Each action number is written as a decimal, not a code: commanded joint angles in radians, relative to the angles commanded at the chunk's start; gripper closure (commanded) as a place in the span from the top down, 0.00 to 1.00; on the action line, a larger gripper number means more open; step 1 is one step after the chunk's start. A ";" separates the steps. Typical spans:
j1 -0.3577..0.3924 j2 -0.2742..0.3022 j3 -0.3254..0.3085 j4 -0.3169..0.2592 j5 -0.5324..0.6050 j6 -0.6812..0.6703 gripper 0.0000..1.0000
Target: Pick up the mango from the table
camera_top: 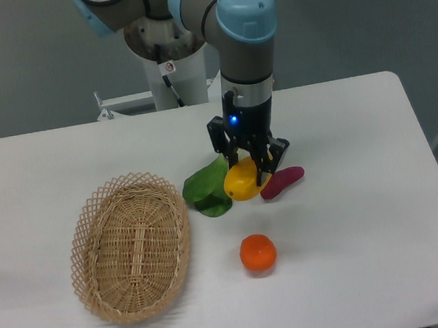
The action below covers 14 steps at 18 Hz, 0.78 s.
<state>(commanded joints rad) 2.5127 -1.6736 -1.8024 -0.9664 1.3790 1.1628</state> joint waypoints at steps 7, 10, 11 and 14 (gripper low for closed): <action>0.000 -0.002 0.000 0.006 -0.002 -0.012 0.50; -0.002 -0.002 0.000 0.005 -0.002 -0.012 0.50; -0.002 -0.002 -0.002 0.005 -0.002 -0.012 0.50; 0.000 0.000 0.002 0.005 -0.002 -0.012 0.50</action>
<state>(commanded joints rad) 2.5126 -1.6736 -1.8009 -0.9618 1.3775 1.1505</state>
